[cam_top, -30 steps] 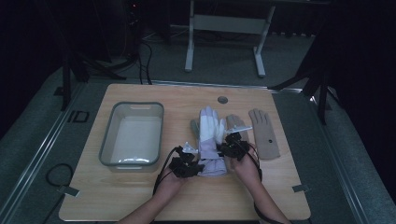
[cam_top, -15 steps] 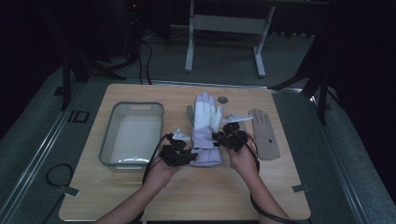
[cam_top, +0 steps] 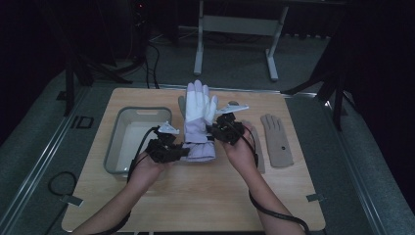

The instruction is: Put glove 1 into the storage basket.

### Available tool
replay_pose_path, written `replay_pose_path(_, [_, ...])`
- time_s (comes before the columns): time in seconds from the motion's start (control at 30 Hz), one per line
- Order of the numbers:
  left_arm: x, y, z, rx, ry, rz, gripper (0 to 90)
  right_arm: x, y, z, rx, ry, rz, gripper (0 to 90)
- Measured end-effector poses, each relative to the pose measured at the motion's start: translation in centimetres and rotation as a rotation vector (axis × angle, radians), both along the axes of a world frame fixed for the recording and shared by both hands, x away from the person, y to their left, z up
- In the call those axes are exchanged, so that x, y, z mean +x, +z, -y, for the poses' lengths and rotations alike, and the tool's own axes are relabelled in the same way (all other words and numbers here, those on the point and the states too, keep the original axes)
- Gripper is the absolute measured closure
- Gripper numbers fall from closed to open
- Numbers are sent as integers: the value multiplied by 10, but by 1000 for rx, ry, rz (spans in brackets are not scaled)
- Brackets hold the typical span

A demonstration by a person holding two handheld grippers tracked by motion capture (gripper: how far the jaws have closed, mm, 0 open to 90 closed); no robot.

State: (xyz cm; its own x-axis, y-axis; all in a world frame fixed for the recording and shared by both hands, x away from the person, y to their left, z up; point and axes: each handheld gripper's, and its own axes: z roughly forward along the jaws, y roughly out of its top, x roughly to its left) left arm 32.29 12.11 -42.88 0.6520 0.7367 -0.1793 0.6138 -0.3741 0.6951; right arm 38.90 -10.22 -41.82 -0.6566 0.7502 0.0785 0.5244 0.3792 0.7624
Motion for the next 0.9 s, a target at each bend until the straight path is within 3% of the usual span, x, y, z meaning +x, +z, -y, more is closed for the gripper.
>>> replay_pose_path(0.37, [-6, 10, -42, 22, 31, 9, 760, 2, 10, -42, 11, 46, 16, 815])
replay_pose_path(0.43, [-10, 11, -63, 21, 49, 1, 760, 3, 9, -63, 21, 67, 13, 814])
replay_pose_path(0.47, [-10, 11, -63, 21, 49, 1, 760, 3, 9, -63, 21, 67, 13, 814])
replay_pose_path(0.53, [-15, 11, -78, 27, 73, 1, 760, 3, 9, -81, 21, 92, 13, 815])
replay_pose_path(0.9, [-22, 8, -125, 32, 140, -17, 760, 7, 5, -137, 1, 146, 0, 815])
